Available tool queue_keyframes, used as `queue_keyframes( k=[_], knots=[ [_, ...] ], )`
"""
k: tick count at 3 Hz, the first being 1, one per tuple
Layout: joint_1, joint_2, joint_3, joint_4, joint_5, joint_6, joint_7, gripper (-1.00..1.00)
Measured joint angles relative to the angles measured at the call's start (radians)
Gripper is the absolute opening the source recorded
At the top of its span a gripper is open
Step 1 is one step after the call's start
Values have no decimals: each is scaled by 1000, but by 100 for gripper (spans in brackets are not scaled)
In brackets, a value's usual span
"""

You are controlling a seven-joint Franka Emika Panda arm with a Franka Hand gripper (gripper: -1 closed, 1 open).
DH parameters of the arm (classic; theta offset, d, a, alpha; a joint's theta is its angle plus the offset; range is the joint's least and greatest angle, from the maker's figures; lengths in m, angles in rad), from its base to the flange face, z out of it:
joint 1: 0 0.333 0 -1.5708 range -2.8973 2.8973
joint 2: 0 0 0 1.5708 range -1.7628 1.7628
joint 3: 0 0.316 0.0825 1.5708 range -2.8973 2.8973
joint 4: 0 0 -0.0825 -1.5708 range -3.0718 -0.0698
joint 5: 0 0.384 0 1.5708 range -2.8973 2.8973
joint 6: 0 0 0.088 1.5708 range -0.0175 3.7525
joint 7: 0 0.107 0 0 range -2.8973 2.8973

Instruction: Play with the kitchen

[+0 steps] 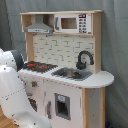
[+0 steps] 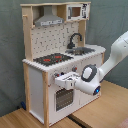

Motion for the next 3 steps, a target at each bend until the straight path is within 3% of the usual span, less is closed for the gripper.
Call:
queue_keyframes(
  k=[1, 2, 3],
  knots=[
    [0, 0, 0, 0, 0, 0, 1, -100],
    [2, 1, 9, 4, 0, 1, 29, -100],
    [1, 1, 9, 4, 9, 5, 135, -100]
  ],
)
